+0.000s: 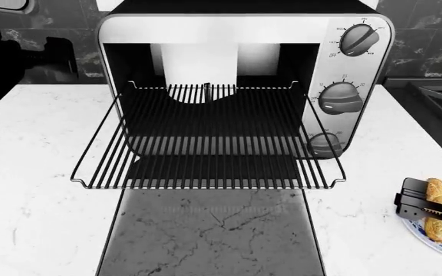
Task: Place the baguette on the rack of the toaster oven.
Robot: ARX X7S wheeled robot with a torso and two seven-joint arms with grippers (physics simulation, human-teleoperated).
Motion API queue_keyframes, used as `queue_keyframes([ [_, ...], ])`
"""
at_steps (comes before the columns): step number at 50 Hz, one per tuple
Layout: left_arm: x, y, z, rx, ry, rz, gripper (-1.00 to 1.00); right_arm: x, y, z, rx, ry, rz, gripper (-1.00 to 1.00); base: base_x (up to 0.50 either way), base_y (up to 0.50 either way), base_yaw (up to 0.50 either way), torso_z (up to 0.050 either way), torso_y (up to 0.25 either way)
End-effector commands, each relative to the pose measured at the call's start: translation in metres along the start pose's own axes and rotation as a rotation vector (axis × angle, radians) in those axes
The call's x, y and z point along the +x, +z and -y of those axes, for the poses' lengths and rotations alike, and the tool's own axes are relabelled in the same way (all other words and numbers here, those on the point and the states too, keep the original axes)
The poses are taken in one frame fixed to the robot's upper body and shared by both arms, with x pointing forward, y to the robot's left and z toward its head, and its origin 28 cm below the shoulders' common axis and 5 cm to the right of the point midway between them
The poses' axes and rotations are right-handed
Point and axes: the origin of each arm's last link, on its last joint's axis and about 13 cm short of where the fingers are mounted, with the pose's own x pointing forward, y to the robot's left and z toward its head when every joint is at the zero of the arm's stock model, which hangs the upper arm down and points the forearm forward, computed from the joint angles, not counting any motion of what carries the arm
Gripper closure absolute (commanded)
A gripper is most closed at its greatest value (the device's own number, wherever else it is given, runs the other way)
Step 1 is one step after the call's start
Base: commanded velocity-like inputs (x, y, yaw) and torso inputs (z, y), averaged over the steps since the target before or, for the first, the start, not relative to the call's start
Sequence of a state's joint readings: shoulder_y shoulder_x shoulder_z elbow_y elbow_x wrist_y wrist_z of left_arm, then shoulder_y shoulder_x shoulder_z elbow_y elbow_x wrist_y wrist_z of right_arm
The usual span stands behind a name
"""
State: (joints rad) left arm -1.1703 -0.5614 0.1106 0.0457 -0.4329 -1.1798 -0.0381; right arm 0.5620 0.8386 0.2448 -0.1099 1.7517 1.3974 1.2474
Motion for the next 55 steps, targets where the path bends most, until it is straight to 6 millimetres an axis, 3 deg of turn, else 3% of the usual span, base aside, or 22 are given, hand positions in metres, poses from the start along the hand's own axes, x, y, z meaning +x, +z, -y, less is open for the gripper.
queue_keyframes([
  [1, 0.001, 0.0, 0.001, -0.02, -0.027, 0.014, -1.0, 0.002, -0.007, 0.002, 0.022, 0.009, -0.011, -1.0, 0.0, 0.0, 0.0, 0.0, 0.0],
  [18, -0.001, 0.0, -0.001, -0.016, -0.022, 0.011, -1.0, -0.001, 0.002, -0.002, -0.01, 0.011, 0.006, -1.0, 0.0, 0.0, 0.0, 0.0, 0.0],
  [19, -0.001, 0.001, -0.001, -0.016, -0.021, 0.012, -1.0, -0.001, 0.002, -0.002, -0.016, 0.005, 0.011, 1.0, 0.0, 0.0, 0.0, 0.0, 0.0],
  [39, 0.001, 0.001, 0.002, -0.009, -0.028, 0.013, -1.0, -0.013, 0.008, 0.005, -0.001, -0.017, 0.067, 1.0, 0.0, 0.0, 0.0, 0.0, 0.0],
  [46, -0.001, 0.002, 0.002, -0.006, -0.028, 0.015, -1.0, -0.026, 0.026, 0.004, -0.023, -0.028, 0.135, 1.0, 0.0, 0.0, 0.0, 0.0, 0.0],
  [55, 0.0, 0.003, 0.0, -0.006, -0.018, 0.015, -1.0, -0.056, 0.056, 0.002, -0.084, 0.011, 0.201, 1.0, 0.0, 0.0, 0.0, 0.0, 0.0],
])
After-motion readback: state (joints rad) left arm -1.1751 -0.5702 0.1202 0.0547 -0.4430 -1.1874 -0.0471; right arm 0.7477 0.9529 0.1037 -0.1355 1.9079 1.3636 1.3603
